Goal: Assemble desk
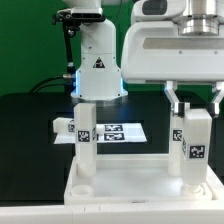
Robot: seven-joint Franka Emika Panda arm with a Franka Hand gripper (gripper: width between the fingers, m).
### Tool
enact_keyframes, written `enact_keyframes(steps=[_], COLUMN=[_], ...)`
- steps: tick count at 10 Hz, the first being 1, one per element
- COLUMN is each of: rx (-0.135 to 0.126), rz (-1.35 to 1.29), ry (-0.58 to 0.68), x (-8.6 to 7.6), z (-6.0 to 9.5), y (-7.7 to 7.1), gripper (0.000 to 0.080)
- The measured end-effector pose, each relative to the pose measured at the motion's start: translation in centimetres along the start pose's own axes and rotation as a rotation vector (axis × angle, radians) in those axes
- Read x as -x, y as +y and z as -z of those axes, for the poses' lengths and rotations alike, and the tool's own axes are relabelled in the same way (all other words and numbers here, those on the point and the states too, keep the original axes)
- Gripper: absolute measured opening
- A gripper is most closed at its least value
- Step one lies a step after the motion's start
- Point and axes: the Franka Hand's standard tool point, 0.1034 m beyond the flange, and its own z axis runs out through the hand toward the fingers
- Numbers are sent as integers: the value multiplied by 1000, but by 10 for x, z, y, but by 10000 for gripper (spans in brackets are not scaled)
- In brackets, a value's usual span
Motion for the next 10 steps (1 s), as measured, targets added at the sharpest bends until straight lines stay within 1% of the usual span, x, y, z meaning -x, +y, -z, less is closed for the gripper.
enact_keyframes(steps=[2, 5, 7, 8, 9, 10], rx=[-8, -27, -29, -29, -26, -24], rz=[9, 16, 12, 16, 14, 6], ry=[21, 64, 69, 68, 58, 51], x=[1, 6, 5, 6, 6, 6], z=[-3, -2, -2, -2, -2, -3], y=[-5, -11, -9, -9, -8, -7], gripper=[285, 285, 285, 441, 569, 569])
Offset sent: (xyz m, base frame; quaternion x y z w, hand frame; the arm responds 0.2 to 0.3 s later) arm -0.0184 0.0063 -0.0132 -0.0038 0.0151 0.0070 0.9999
